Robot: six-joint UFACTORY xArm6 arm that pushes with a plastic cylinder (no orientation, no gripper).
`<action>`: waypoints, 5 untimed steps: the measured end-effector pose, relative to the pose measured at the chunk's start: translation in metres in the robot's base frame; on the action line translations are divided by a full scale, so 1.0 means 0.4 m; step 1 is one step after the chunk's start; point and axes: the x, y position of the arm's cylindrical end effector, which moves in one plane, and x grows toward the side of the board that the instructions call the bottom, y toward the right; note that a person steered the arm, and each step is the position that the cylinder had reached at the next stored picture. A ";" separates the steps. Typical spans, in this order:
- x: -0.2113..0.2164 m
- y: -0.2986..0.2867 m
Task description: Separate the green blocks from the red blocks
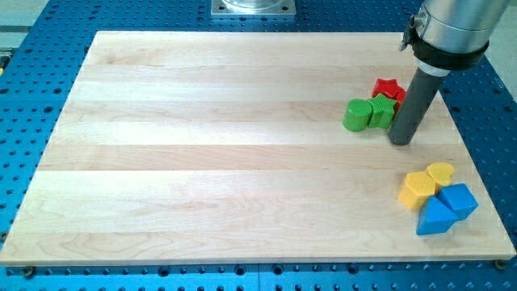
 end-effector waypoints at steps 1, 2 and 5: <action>0.006 0.000; 0.006 0.000; -0.115 0.009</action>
